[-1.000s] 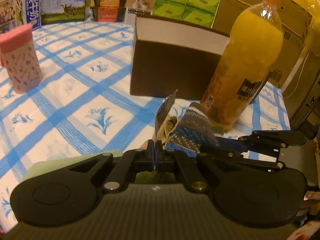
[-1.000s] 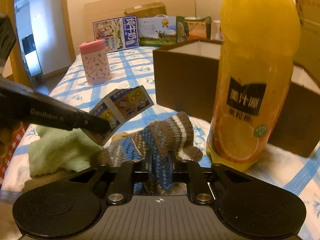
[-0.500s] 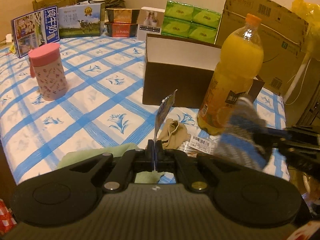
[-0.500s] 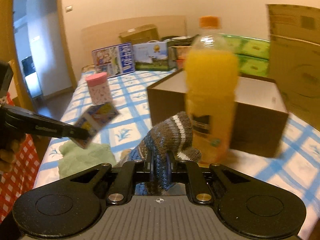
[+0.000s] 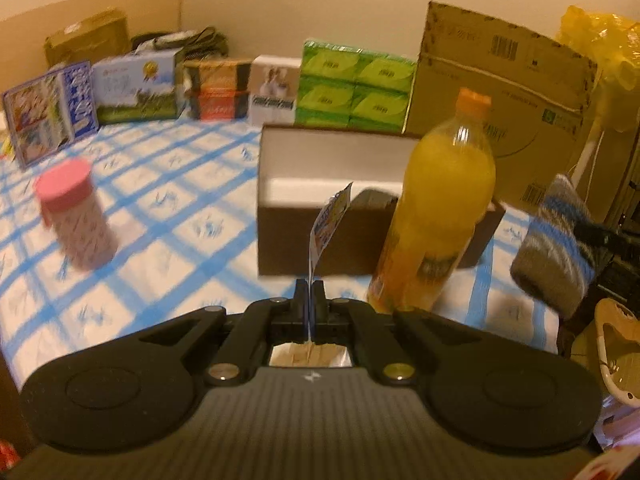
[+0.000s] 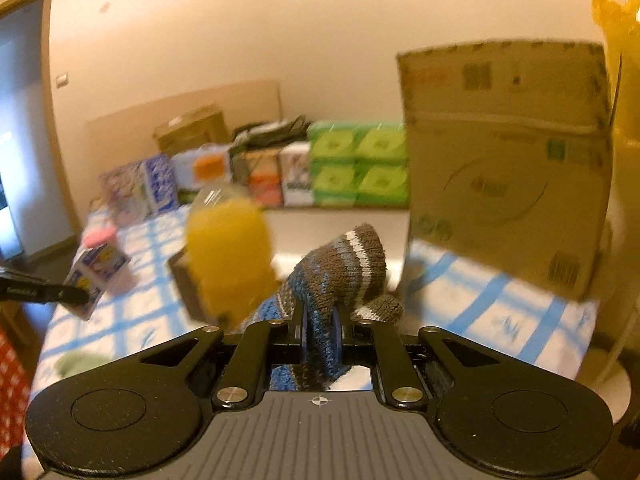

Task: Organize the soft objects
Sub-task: 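Carry the packet and striped sock into the brown box with both tools, then open both tools to drop the packet and sock into the box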

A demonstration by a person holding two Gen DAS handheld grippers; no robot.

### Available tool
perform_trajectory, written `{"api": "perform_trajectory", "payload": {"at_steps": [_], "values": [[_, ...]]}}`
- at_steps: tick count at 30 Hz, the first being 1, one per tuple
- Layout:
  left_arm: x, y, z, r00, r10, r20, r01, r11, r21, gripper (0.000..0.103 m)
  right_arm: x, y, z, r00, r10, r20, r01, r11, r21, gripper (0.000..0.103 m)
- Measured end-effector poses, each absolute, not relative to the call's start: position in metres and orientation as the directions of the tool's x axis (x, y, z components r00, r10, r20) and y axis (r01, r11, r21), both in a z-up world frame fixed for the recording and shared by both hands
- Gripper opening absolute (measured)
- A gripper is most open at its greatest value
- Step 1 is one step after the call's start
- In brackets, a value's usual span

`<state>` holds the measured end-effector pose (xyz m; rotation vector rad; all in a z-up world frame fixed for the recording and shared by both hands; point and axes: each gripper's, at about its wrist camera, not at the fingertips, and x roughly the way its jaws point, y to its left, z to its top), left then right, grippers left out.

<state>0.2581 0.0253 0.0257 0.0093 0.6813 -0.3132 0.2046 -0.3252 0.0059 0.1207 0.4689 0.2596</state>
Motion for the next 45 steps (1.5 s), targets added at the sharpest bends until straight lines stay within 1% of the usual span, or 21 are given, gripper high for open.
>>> {"api": "perform_trajectory", "payload": {"at_steps": [6,12,15,19,27,28,29,30,31,32,34,38,42,45], "values": [[0.316,0.008,0.045,0.748,-0.325,-0.579,0.331,0.938,-0.099,0.0,0.257,-0.345,0.028,0.901,0.245,-0.359,-0.205,0.968,0.145,0.012],[0.38,-0.011,0.041,0.729,-0.364,-0.58,0.358,0.925,-0.13,0.0,0.327,-0.35,0.028,0.906,0.261,-0.335,-0.216,0.962,0.166,0.012],[0.41,-0.02,0.032,0.706,-0.377,-0.6,0.369,0.919,-0.143,0.0,0.366,-0.35,0.019,0.897,0.279,-0.343,-0.228,0.956,0.182,0.012],[0.444,-0.033,0.021,0.689,-0.375,-0.62,0.382,0.915,-0.129,0.0,0.41,-0.347,0.006,0.878,0.311,-0.365,-0.251,0.947,0.202,0.012],[0.494,-0.06,-0.004,0.654,-0.372,-0.658,0.416,0.904,-0.098,0.0,0.468,-0.333,-0.018,0.836,0.379,-0.398,-0.295,0.92,0.256,0.012],[0.498,-0.063,-0.007,0.652,-0.367,-0.664,0.414,0.906,-0.095,0.001,0.474,-0.332,-0.022,0.832,0.386,-0.398,-0.296,0.917,0.269,0.014],[0.503,-0.065,-0.01,0.65,-0.357,-0.671,0.408,0.909,-0.089,0.004,0.48,-0.331,-0.024,0.828,0.398,-0.396,-0.301,0.91,0.286,0.021],[0.509,-0.068,-0.015,0.645,-0.346,-0.681,0.401,0.912,-0.084,0.015,0.487,-0.332,-0.027,0.822,0.409,-0.397,-0.302,0.903,0.305,0.027],[0.514,-0.07,-0.018,0.637,-0.341,-0.691,0.398,0.914,-0.084,0.024,0.494,-0.331,-0.029,0.81,0.417,-0.412,-0.3,0.898,0.321,0.047],[0.518,-0.071,-0.021,0.63,-0.327,-0.704,0.388,0.918,-0.08,0.04,0.5,-0.33,-0.031,0.801,0.418,-0.428,-0.292,0.897,0.331,0.057],[0.521,-0.072,-0.027,0.631,-0.303,-0.714,0.372,0.926,-0.064,0.042,0.505,-0.331,-0.034,0.799,0.415,-0.436,-0.279,0.897,0.343,0.058],[0.515,-0.064,-0.031,0.624,-0.304,-0.72,0.368,0.927,-0.072,0.042,0.505,-0.339,-0.04,0.784,0.393,-0.48,-0.24,0.905,0.351,0.058],[0.5,-0.052,-0.026,0.624,-0.307,-0.718,0.361,0.929,-0.082,0.042,0.487,-0.348,-0.045,0.77,0.379,-0.513,-0.22,0.913,0.345,0.058],[0.484,-0.04,-0.017,0.629,-0.321,-0.708,0.353,0.93,-0.108,0.042,0.468,-0.358,-0.045,0.765,0.386,-0.515,-0.207,0.905,0.371,0.058]]}}
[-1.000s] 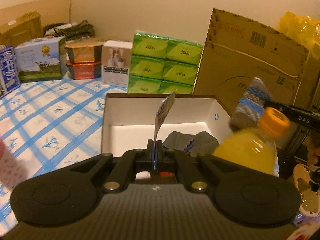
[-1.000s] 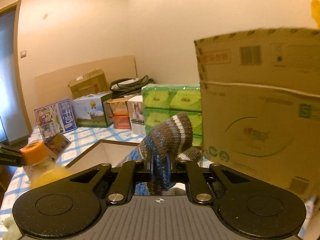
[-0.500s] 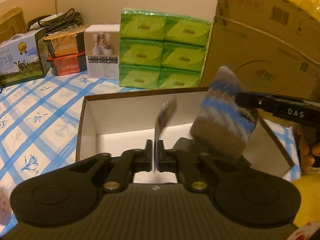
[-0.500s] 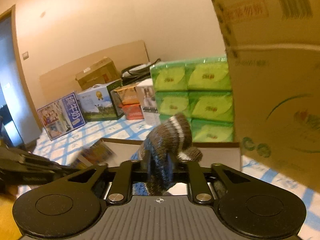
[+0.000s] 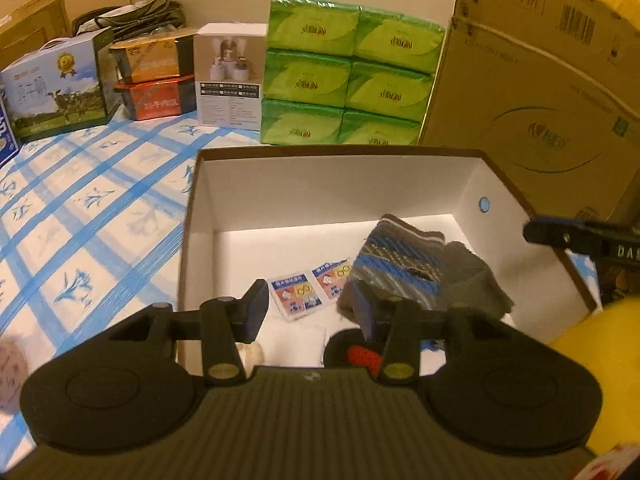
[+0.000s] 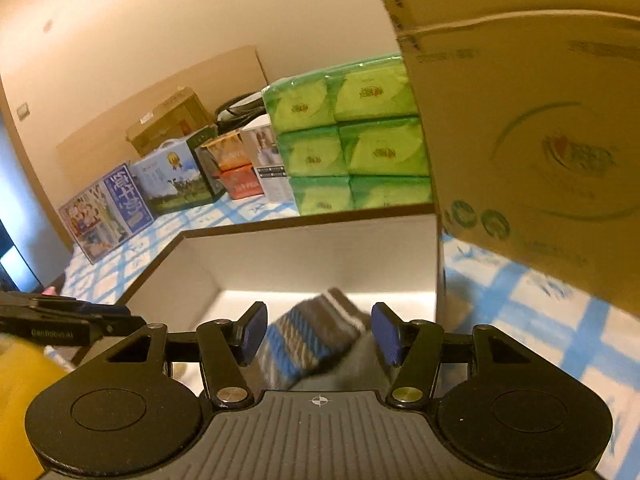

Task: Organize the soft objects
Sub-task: 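Open both tools to drop the packet and sock into the box, then withdraw both tools to the bed, moving the left tool toward the green towel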

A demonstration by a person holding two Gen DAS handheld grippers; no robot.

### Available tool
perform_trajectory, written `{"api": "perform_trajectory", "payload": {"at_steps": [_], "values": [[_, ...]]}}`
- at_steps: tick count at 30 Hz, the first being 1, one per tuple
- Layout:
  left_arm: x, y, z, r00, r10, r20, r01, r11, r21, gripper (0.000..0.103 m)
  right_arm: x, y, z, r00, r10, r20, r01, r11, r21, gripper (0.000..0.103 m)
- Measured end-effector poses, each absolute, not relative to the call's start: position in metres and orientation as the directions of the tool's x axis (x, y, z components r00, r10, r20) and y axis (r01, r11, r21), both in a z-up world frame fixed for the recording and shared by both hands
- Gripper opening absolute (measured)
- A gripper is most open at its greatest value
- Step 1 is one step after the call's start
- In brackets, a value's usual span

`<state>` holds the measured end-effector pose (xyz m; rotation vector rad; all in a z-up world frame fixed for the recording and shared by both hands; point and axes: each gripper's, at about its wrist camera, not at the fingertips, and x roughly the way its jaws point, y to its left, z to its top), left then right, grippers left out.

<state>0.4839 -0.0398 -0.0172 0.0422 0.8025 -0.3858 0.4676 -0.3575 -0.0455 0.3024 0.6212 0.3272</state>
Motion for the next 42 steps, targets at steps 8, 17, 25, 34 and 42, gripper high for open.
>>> {"api": "perform_trajectory", "payload": {"at_steps": [8,17,25,34,42], "values": [[0.424,-0.011,0.021,0.678,-0.308,-0.667,0.299,0.945,-0.133,0.042,0.398,-0.375,-0.028,0.796,0.355,-0.49,-0.139,0.896,0.422,0.058],[0.333,0.007,0.046,0.708,-0.261,-0.656,0.252,0.961,-0.111,0.042,0.315,-0.364,0.001,0.809,0.357,-0.466,-0.129,0.882,0.452,0.058],[0.252,0.023,0.059,0.727,-0.207,-0.654,0.186,0.977,-0.103,0.042,0.249,-0.335,0.021,0.796,0.405,-0.451,-0.175,0.865,0.469,0.058],[0.178,0.034,0.059,0.719,-0.182,-0.671,0.135,0.983,-0.122,0.042,0.187,-0.303,0.023,0.764,0.443,-0.47,-0.227,0.865,0.447,0.058],[0.137,0.037,0.052,0.71,-0.178,-0.681,0.109,0.984,-0.144,0.042,0.149,-0.273,0.012,0.717,0.486,-0.499,-0.281,0.858,0.431,0.058]]}}
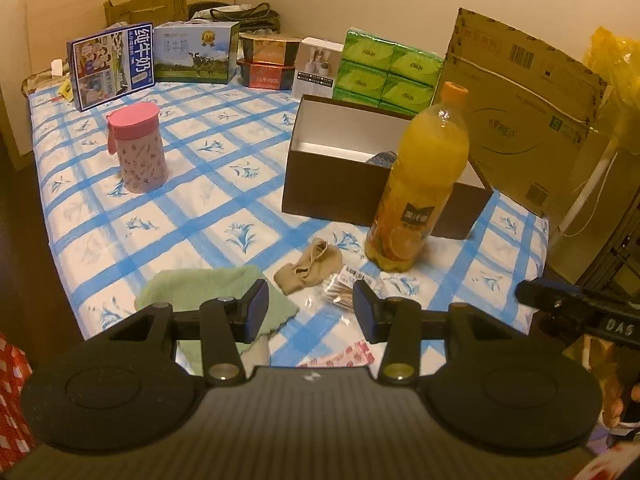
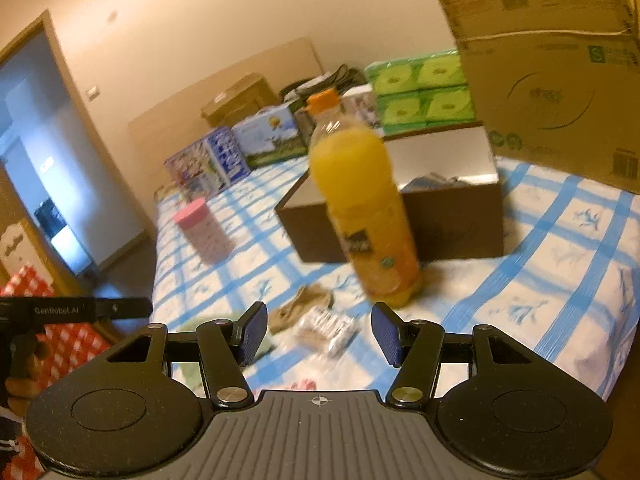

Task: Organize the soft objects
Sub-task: 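Withdraw both tools to the bed, moving the left tool toward the green towel, then grasp the green fleece towel with the left tool while the right tool reaches the cotton swab bag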

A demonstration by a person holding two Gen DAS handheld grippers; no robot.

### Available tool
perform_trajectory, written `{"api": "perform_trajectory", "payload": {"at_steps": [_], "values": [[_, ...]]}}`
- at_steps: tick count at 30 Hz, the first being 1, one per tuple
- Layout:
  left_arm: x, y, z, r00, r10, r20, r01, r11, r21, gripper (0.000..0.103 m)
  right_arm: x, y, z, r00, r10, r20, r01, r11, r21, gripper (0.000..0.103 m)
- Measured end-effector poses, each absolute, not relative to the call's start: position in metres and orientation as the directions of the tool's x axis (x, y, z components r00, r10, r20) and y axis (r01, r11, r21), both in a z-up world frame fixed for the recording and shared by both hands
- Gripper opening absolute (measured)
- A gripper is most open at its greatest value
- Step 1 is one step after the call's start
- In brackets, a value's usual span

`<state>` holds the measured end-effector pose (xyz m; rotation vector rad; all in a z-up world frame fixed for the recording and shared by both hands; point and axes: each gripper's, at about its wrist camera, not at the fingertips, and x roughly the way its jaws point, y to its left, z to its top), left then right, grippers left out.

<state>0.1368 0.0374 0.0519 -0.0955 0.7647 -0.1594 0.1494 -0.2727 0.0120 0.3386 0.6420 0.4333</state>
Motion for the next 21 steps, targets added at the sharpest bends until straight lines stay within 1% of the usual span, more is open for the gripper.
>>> {"api": "perform_trajectory", "payload": {"at_steps": [10,15,21], "values": [[0.107,0.044,0.04,0.725,-0.116,-0.678,0.089,0.993,-0.075,0.042,0.133,-0.239,-0.002,0.664,0.513,-0.544,-0.338,0.855,0.394,0.058],[0.1,0.052,0.028,0.706,-0.108,-0.7,0.066,0.994,-0.086,0.042,0.13,-0.218,-0.017,0.624,0.513,-0.589,-0.366,0.858,0.36,0.058],[0.097,0.052,0.008,0.675,-0.116,-0.729,0.077,0.993,-0.087,0.042,0.127,-0.196,-0.037,0.576,0.511,-0.638,-0.395,0.857,0.33,0.058]]}}
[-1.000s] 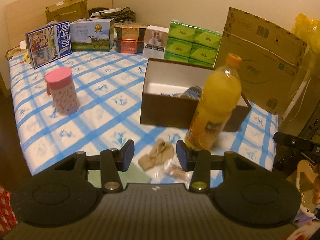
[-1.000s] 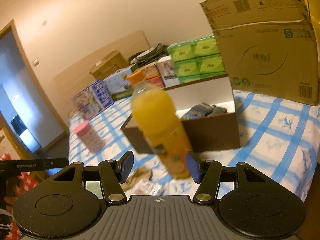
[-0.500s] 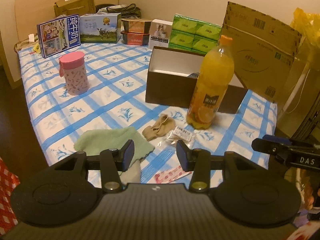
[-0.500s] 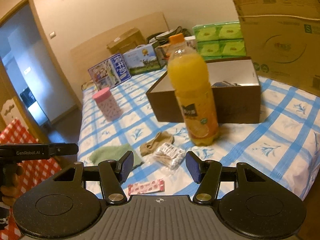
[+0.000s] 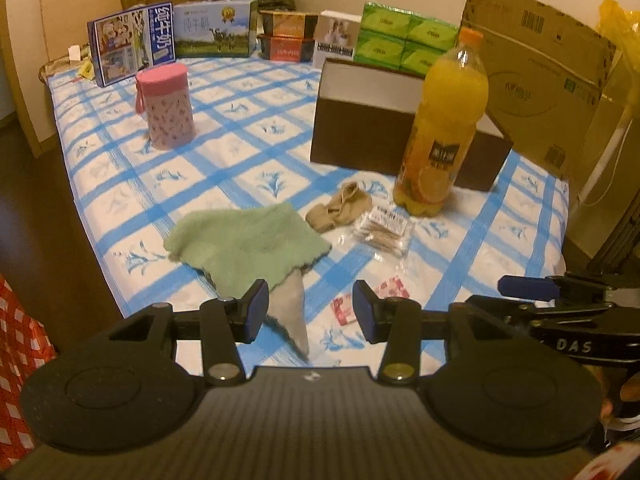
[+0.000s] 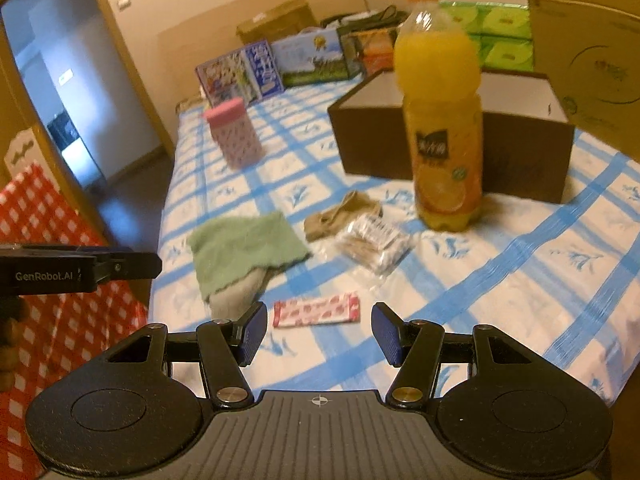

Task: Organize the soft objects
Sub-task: 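Grasp the green fleece towel with the left tool while the right tool reaches the cotton swab bag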

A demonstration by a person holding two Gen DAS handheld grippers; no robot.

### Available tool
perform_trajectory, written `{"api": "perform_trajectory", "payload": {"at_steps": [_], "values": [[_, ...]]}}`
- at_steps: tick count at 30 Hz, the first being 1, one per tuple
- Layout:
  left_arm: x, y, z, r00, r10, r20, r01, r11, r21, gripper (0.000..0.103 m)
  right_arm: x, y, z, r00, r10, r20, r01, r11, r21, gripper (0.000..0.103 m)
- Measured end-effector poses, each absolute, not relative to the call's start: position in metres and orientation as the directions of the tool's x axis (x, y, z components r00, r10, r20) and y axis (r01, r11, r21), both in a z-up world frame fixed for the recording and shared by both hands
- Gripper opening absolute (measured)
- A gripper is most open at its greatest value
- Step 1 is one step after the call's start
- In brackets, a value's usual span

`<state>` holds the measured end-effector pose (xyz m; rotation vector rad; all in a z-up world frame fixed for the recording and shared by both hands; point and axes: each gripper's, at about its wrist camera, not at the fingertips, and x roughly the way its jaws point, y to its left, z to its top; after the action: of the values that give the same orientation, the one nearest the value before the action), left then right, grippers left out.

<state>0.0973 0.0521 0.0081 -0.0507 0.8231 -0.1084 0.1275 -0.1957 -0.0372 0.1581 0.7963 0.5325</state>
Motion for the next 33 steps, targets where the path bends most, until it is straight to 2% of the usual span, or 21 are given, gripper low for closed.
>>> {"api": "perform_trajectory", "payload": {"at_steps": [3,6,22,28,30,33], "values": [[0.1,0.049,-0.001,0.664,-0.118,-0.739,0.085,0.993,-0.082,0.042,0.13,-0.187,-0.047,0.548,0.506,-0.666,-0.406,0.857,0.317,0.058],[0.104,0.048,-0.011,0.651,-0.123,-0.749,0.086,0.992,-0.087,0.042,0.133,-0.181,-0.057,0.527,0.498,-0.688,-0.413,0.858,0.305,0.063],[0.139,0.052,-0.048,0.612,-0.088,-0.786,0.069,0.996,-0.058,0.043,0.168,-0.172,-0.093,0.52,0.42,-0.744,-0.403,0.888,0.22,0.074],[0.162,0.053,-0.057,0.626,-0.061,-0.777,0.078,0.997,-0.015,0.053,0.195,-0.169,-0.099,0.543,0.403,-0.736,-0.422,0.889,0.176,0.078],[0.17,0.052,-0.062,0.629,-0.053,-0.776,0.083,0.997,-0.001,0.06,0.204,-0.166,-0.101,0.553,0.398,-0.731,-0.434,0.887,0.155,0.079],[0.182,0.048,-0.07,0.634,-0.033,-0.772,0.096,0.995,0.036,0.061,0.217,-0.16,-0.107,0.564,0.393,-0.727,-0.453,0.883,0.125,0.081]]}}
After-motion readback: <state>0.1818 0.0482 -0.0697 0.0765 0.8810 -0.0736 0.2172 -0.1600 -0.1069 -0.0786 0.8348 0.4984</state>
